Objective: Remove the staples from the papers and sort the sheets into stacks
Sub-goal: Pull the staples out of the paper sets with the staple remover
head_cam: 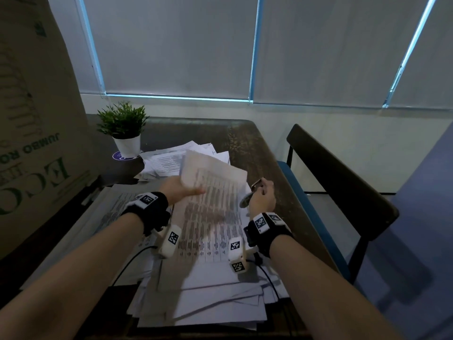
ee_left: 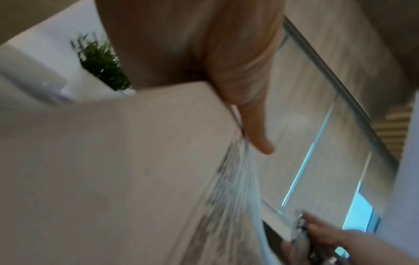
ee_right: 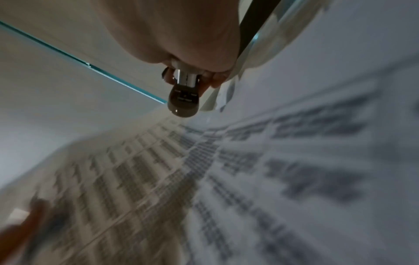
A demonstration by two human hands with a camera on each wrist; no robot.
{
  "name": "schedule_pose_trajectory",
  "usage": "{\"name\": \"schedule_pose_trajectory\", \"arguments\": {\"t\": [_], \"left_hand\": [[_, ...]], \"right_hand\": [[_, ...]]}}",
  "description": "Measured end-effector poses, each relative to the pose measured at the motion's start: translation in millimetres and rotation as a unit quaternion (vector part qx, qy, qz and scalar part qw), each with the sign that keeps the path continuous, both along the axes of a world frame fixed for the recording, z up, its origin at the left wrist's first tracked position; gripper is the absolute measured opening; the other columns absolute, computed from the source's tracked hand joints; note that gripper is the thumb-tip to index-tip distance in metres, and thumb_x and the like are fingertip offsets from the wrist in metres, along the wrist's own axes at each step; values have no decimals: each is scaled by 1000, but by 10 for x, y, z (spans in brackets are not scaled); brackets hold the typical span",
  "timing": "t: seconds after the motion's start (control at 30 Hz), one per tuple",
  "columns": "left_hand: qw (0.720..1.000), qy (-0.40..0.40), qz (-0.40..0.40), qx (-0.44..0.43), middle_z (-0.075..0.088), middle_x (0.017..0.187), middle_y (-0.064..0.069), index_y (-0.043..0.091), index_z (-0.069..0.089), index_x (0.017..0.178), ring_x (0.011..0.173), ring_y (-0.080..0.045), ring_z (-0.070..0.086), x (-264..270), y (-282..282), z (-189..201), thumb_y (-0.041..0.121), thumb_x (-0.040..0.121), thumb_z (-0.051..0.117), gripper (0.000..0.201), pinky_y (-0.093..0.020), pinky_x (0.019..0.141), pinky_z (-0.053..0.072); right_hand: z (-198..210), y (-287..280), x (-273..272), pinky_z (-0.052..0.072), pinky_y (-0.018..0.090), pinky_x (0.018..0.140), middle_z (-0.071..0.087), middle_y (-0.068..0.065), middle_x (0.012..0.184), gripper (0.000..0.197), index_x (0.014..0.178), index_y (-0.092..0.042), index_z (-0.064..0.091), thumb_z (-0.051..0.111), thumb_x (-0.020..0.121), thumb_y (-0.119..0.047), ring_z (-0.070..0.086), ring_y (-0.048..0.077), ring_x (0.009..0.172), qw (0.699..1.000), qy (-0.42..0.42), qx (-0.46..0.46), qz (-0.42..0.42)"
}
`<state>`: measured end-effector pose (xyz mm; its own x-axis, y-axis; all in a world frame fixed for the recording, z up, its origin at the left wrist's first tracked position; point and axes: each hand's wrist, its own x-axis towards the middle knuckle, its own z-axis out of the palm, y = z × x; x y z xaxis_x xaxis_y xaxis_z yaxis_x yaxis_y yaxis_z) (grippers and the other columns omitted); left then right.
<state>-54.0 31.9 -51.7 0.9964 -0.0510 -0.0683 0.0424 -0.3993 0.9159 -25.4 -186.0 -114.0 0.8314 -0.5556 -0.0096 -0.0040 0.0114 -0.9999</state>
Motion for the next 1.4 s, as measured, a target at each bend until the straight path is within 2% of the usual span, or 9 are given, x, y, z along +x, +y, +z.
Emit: {"name": "schedule_pose_trajectory", "arguments": {"t": [0.13,0.27,0.43,0.53,0.67,0.83,0.93,1.07,1.4], "left_hand": [[976,149,-146,68,65,112,-10,25,49,120,100,-29,65,7,-24,-103,-1,80,66,51,-42,76,56],[969,-41,67,235,62,112,-26,-6,58,114,97,-33,60,191,95,-204,11,90,60,29,-34,76,45],[926,-14,174,335,51,132,-23,1,45,134,121,-37,49,323,448,-39,8,96,44,39,-38,98,39],[912,15,225,343,51,132,-24,-7,49,130,122,-37,48,328,733,-102,11,97,45,38,-38,100,39],[875,96,315,354,34,145,-25,-15,33,136,135,-34,34,227,1040,-281,9,104,25,40,-40,108,27],[849,-53,413,325,34,137,-34,-6,41,132,125,-46,34,205,994,-326,15,99,39,40,-55,104,27],[891,-126,254,353,56,113,-26,1,57,112,104,-39,53,278,637,-304,6,87,51,26,-42,87,44],[963,45,82,254,54,68,-8,9,55,73,68,-23,53,265,164,-323,14,87,59,16,-27,63,41],[919,143,67,361,43,140,-18,5,26,146,123,-33,45,401,214,-377,21,90,61,69,-35,95,42]], "right_hand": [[-70,108,36,48,44,100,55,10,135,37,131,-29,56,39,102,-13,57,31,117,998,34,42,19],[-86,169,69,52,44,96,56,7,135,40,134,-34,52,39,102,-15,60,29,113,998,19,58,11],[26,212,120,40,27,80,52,15,132,55,153,-24,27,46,102,-19,55,30,107,991,39,95,81],[-53,232,158,44,33,61,60,16,104,44,142,-16,41,49,100,-22,57,29,80,984,64,107,127],[-590,183,507,53,43,69,64,18,117,55,125,-22,48,58,77,-48,65,37,97,978,75,137,137],[-881,87,712,49,49,97,64,10,126,76,140,-23,47,62,70,-51,64,27,111,975,64,169,132],[-484,98,341,50,41,73,67,14,115,41,135,-26,47,54,95,-33,67,28,95,966,53,200,153],[-364,28,202,40,32,60,71,12,84,25,128,-21,50,45,103,-20,64,24,65,962,35,230,145],[-360,18,204,35,29,61,71,11,84,21,123,-22,53,44,104,-21,64,22,69,958,46,235,157]]}}
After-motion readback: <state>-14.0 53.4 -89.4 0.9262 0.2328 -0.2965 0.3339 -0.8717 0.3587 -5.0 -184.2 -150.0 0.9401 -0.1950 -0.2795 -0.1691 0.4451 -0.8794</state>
